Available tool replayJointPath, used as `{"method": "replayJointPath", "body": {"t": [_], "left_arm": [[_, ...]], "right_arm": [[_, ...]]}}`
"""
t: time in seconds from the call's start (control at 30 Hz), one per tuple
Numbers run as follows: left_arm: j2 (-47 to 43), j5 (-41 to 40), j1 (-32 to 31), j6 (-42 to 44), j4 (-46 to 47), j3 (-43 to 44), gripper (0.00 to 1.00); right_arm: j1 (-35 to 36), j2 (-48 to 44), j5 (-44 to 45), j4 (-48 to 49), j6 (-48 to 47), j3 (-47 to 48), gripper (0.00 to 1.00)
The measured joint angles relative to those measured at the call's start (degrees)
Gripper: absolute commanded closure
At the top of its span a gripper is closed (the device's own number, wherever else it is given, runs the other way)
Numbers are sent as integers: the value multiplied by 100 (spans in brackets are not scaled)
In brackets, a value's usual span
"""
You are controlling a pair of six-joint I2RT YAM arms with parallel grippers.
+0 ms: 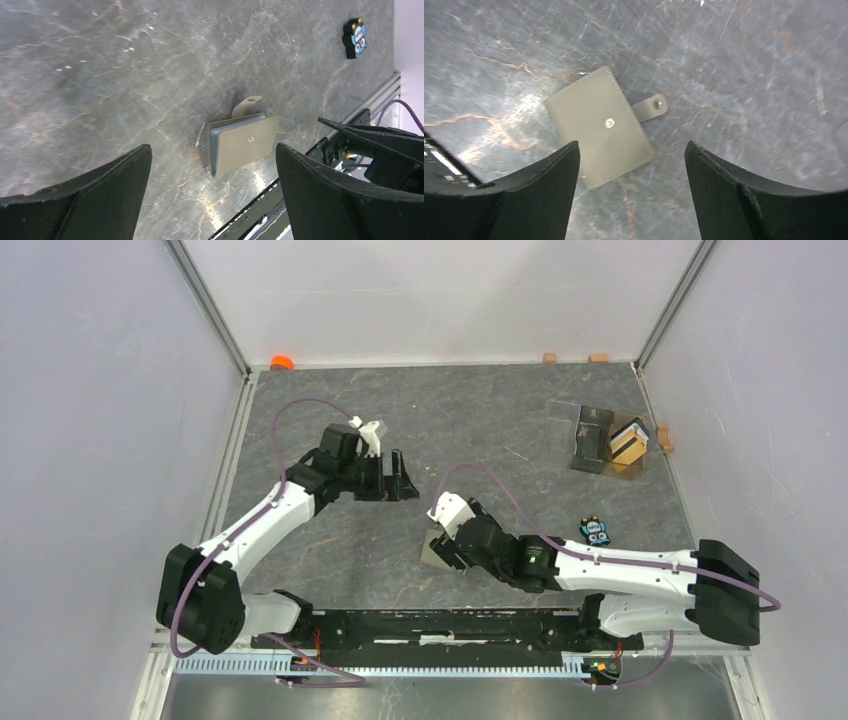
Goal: Put the credit cards into the card holder
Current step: Close the card holder at the center of the board.
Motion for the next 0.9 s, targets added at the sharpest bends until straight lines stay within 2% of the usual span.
{"method": "replayJointPath", "body": {"t": [0.2,0.37,0.47,0.6,0.77,0.9], "left_arm": [[374,170,-573,-446,1137,-343,1],[1078,498,-916,-568,2116,-463,2],[1480,664,-1049,-634,2623,-577,3],[1849,885,-1187,-809,3235,-780,3],[1928,1075,-1429,-979,3762,-1163,4],[1847,1172,-1569,-1045,3985,-1563,4]], "right_arm": [[-90,-199,-643,-275,1637,-107,24],[-485,-317,-1381,-153,2583,-743,32],[-778,-450,-1631,-149,2988,-1073,37],[-1209,-750,-1926,7,3390,-1497,37],[-1521,-1012,-2190,138,3713,-1790,37],[-1633,-1043,-2385,361,3877,-1845,41]]}}
